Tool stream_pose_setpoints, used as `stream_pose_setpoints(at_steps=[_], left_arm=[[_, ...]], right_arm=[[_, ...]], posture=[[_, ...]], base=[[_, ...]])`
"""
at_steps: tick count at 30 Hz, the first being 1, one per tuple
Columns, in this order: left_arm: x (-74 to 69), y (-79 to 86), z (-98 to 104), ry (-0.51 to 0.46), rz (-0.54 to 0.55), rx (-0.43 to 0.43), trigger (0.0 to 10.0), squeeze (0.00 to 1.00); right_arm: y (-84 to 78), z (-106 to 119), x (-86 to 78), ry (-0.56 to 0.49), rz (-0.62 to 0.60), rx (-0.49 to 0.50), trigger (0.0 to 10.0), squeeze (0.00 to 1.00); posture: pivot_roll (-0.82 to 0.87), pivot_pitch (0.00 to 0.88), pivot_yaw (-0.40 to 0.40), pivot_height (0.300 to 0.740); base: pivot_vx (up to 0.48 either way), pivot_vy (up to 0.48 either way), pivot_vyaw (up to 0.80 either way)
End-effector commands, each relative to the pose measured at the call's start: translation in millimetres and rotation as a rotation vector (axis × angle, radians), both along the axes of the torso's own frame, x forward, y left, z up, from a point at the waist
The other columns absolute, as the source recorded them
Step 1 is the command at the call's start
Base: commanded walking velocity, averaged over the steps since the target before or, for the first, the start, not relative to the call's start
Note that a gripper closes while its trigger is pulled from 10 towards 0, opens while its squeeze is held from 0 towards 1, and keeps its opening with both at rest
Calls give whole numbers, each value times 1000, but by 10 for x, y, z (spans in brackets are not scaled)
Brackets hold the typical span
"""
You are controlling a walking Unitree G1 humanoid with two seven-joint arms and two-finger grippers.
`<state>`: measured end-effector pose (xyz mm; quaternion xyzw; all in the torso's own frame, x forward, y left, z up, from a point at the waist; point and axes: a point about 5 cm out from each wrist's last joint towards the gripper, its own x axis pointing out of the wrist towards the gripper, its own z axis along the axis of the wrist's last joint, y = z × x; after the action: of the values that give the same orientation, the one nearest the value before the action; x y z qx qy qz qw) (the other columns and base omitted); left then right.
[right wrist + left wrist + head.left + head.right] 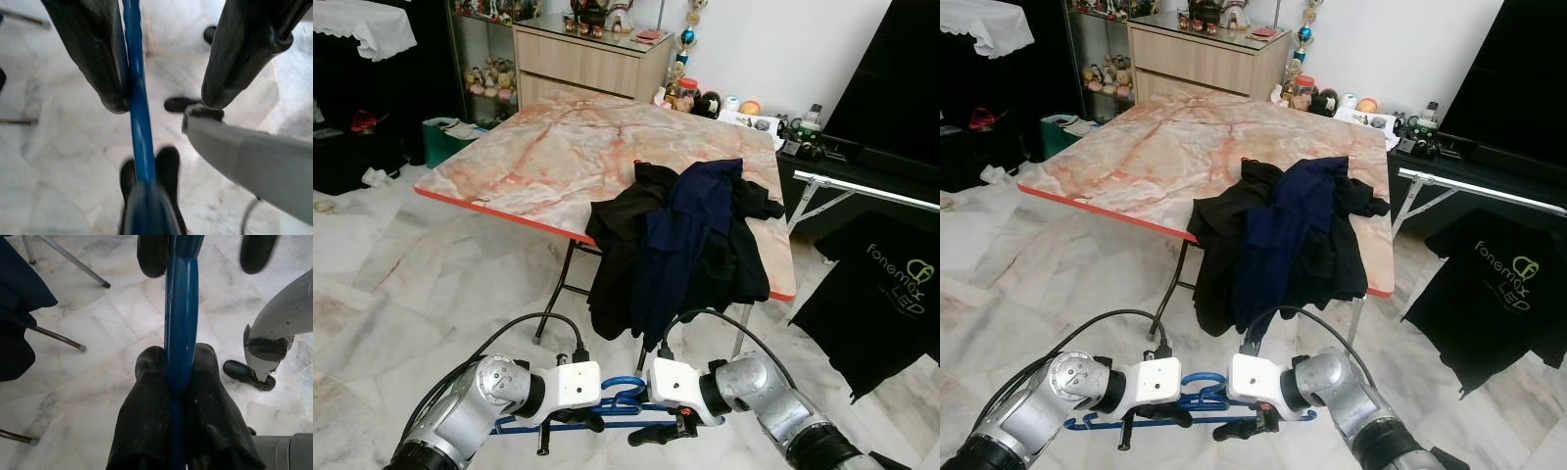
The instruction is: Hang hanger
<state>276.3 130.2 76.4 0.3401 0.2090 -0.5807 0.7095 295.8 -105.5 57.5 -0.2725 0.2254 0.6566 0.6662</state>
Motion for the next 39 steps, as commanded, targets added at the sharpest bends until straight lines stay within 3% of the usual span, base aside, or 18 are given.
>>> stream_pose_setpoints(at_steps=[1, 2, 3, 4, 5, 17, 31, 35, 36, 37, 39], left_arm=[[24, -109, 93, -30, -33, -20, 10000, 0], [27, -124, 99, -30, -36, -24, 10000, 0], [29, -129, 104, -29, -36, -26, 10000, 0], [31, -133, 106, -29, -36, -27, 10000, 0], [34, -136, 108, -29, -35, -27, 10000, 0], [47, -168, 122, -30, -32, -37, 10000, 0], [26, -329, 254, -3, -46, -183, 10000, 0], [37, -338, 268, -11, -36, -189, 10000, 0], [28, -342, 272, 2, -46, -201, 10000, 63], [20, -344, 277, 13, -50, -214, 10000, 1000], [-10, -335, 292, 42, -66, -231, 10000, 1000]], right_arm=[[-48, 6, 43, -25, -18, -31, 10000, 0], [-46, 12, 55, -30, -27, -24, 9882, 0], [-45, 17, 61, -33, -30, -19, 3569, 0], [-46, 21, 68, -37, -36, -17, 745, 0], [-49, 22, 73, -38, -40, -17, 0, 0], [-64, 29, 111, -64, -45, -28, 0, 0], [-32, 28, 110, -67, -40, -11, 0, 0], [-26, 23, 103, -62, -31, -13, 0, 0], [-18, 24, 100, -60, -29, -10, 0, 0], [-15, 24, 99, -60, -28, -8, 0, 0], [-18, 21, 92, -56, -21, -9, 0, 0]], posture=[[247, 0, -138, 740], [243, 0, -137, 740], [242, 0, -137, 740], [240, 0, -137, 740], [238, 0, -136, 740], [237, 0, -143, 740], [233, 0, -154, 740], [234, 0, -156, 740], [232, 0, -156, 740], [229, 0, -155, 740], [226, 0, -156, 740]], base=[[0, 0, 0], [0, 0, 0], [0, 0, 0], [0, 0, 0], [0, 0, 0], [0, 0, 0], [0, 0, 0], [0, 0, 0], [0, 0, 0], [0, 0, 0], [0, 0, 0]])
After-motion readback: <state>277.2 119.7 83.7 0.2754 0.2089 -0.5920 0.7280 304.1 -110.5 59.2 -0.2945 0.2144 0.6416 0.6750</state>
